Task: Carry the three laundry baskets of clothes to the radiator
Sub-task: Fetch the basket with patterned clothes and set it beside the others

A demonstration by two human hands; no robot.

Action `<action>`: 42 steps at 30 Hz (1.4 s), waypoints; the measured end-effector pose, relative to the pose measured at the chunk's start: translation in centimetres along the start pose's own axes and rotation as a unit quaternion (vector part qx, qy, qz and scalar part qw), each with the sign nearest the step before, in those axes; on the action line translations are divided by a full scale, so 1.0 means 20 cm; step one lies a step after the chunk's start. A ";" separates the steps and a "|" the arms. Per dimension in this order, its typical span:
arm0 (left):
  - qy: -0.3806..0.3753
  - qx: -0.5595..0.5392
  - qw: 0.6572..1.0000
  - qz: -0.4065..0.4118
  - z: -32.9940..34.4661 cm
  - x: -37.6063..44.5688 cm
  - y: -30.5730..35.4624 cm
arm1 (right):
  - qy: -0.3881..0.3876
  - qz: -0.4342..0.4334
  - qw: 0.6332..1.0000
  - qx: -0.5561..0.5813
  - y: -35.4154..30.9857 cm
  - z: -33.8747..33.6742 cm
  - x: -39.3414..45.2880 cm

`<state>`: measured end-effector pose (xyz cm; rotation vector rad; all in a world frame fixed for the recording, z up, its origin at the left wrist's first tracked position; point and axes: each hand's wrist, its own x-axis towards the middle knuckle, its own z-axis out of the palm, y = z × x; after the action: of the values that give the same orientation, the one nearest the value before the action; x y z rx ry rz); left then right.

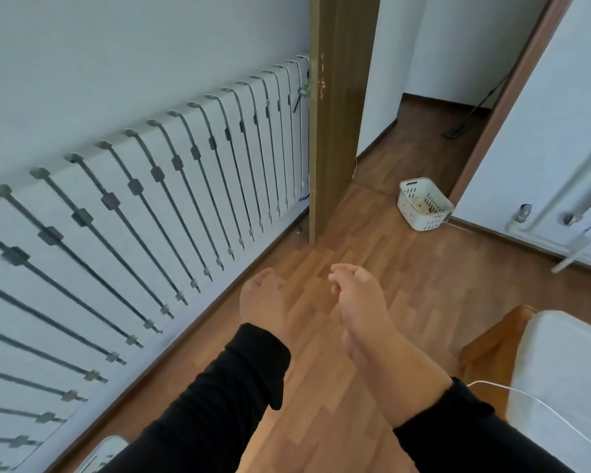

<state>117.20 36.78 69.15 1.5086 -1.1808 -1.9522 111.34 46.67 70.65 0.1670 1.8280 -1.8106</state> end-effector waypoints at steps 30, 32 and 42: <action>-0.267 0.208 0.941 0.007 2.01 0.75 0.35 | 0.261 -0.018 0.957 0.128 -0.74 -0.71 1.65; -0.260 0.208 0.943 0.004 2.18 0.77 0.34 | 0.260 -0.017 0.956 0.136 -0.80 -0.81 1.77; -0.223 0.163 0.961 0.004 2.99 0.81 0.40 | 0.205 0.003 0.973 0.109 -1.25 -1.26 2.37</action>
<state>54.92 42.61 69.58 1.2285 -1.7677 -2.2504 52.83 54.85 69.21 0.6738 1.8815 -2.0870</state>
